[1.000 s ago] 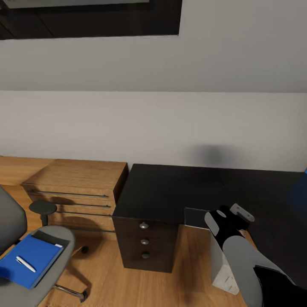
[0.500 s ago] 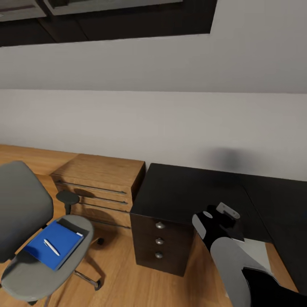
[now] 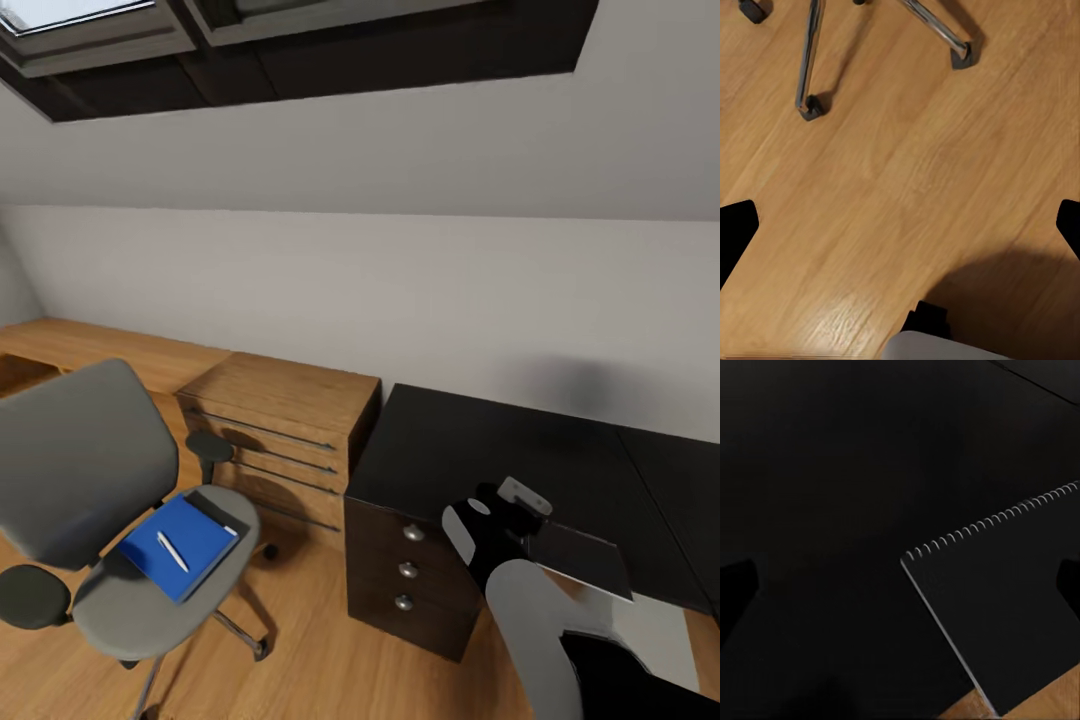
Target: In the bedroom, organize the workspace by keeping the computer under the desk, ensuring the monitor is on the desk, placing the keyboard on the desk next to the monitor, placing the mouse on the desk next to the keyboard, moving the folder from the swivel chair onto the desk next to the mouse, stacking the notebook on top of the folder with the pen on top of the notebook, and positioning the swivel chair next to the desk.
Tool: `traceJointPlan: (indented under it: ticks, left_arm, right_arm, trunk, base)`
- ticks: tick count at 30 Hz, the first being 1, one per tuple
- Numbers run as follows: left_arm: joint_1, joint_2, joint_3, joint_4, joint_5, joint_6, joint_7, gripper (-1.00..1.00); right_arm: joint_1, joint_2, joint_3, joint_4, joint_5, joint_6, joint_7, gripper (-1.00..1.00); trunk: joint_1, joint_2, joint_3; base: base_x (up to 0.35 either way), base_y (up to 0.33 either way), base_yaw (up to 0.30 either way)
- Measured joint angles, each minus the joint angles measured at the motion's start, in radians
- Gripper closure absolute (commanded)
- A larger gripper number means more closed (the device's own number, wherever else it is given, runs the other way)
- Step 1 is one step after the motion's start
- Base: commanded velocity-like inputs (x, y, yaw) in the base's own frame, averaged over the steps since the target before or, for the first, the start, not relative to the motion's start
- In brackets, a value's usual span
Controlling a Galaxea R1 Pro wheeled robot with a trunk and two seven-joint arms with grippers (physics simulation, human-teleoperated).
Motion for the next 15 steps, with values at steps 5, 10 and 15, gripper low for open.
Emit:
traceJointPlan:
  ticks: [5,10,15]
  left_arm:
    - [0.000,0.000,0.000,0.000,0.000,0.000,0.001,-1.00]
    - [0.000,0.000,0.000,0.000,0.000,0.000,0.001,-1.00]
    - [0.000,0.000,0.000,0.000,0.000,0.000,0.003,-1.00]
  right_arm:
    - [0.000,0.000,0.000,0.000,0.000,0.001,0.000,-1.00]
    - [0.000,0.000,0.000,0.000,0.000,0.001,0.000,-1.00]
    - [0.000,0.001,0.000,0.000,0.000,0.002,0.000,-1.00]
  trunk:
    - [0.000,0.000,0.000]
    - [0.000,0.000,0.000]
    - [0.000,0.000,0.000]
  base:
    - [0.000,0.000,0.281]
    - [0.000,0.000,0.281]
    - [0.000,0.000,0.284]
